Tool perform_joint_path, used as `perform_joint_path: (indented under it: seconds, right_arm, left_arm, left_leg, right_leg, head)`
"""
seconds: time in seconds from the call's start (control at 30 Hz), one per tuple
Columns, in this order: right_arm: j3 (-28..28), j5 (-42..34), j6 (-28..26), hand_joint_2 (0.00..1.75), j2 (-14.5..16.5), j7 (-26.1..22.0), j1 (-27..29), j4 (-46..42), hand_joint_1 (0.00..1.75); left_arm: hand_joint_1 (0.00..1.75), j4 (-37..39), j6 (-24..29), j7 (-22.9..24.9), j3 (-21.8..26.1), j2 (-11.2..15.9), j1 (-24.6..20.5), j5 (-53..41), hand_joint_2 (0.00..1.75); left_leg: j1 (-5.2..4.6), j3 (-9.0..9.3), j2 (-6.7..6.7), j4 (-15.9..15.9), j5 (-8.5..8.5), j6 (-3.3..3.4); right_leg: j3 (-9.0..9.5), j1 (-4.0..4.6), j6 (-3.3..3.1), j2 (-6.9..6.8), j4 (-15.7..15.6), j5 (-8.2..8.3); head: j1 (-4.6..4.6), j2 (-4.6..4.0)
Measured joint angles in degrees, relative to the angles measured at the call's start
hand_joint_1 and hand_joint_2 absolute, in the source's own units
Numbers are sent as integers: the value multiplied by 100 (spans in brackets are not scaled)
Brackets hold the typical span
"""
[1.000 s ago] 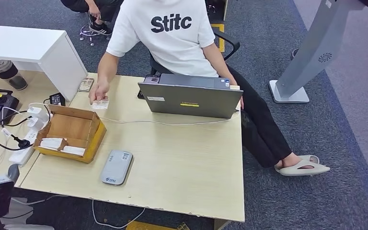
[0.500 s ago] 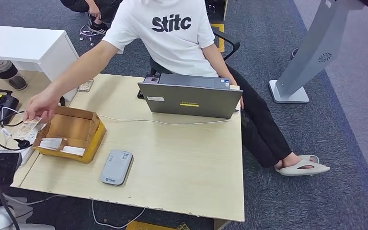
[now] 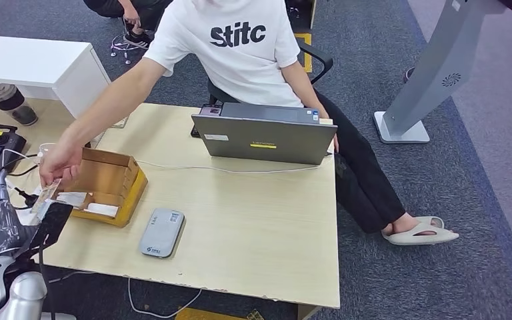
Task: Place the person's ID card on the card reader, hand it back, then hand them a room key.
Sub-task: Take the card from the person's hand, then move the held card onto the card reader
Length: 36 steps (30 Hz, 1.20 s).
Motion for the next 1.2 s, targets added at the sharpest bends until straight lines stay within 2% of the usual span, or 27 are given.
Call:
perform_joint_path:
  seconds: [0.2, 0.23, 0.33, 0.37, 0.6, 0.73, 1.2]
  right_arm:
    - [0, 56, 2, 175, 0, 23, -5, 20, 0]
    - [0, 59, 2, 175, 0, 35, -5, 24, 0]
    - [0, 68, 1, 175, 0, 78, -4, 29, 0]
    - [0, 69, -2, 175, 0, 86, -4, 30, 0]
    - [0, 70, -22, 175, 2, 90, -3, 30, 0]
    - [0, 70, -24, 175, 2, 90, -2, 30, 0]
    - [0, 77, -30, 175, 28, 72, 1, 37, 0]
  left_arm:
    - [0, 109, 66, -3, -230, 14, -63, -112, 175]
    - [13, 110, 80, 2, -272, 19, -70, -171, 175]
    - [137, 110, 98, 87, -432, 66, -99, -405, 175]
    - [166, 110, 98, 132, -492, 90, -112, -477, 175]
    - [166, 110, 98, 227, -741, 193, -177, -608, 175]
    - [175, 110, 100, 233, -766, 200, -197, -609, 175]
    - [175, 110, 279, 195, -808, 233, -228, -582, 175]
  left_leg:
    - [1, -2, 1, 0, 0, 0]
    - [1, -3, 1, 0, 0, 0]
    - [1, -3, 1, 0, 0, 0]
    - [1, -3, 1, 0, 0, 0]
    - [1, -2, 2, 0, 0, 0]
    - [1, -3, 2, 0, 0, 0]
    - [1, -3, 4, 0, 0, 0]
  right_leg:
    - [-3, 1, 0, 0, 0, -1]
    - [-4, 1, 0, 0, 0, -1]
    - [-4, 0, 0, 0, 0, -1]
    - [-4, 0, 0, 0, 0, -1]
    - [-3, 1, 0, 0, 0, 0]
    - [-4, 1, 0, 0, 0, -1]
    - [-4, 0, 0, 1, 0, -1]
  head:
    - [0, 0]
    - [0, 0]
    - [0, 0]
    - [1, 0]
    - [0, 0]
    - [0, 0]
    - [0, 0]
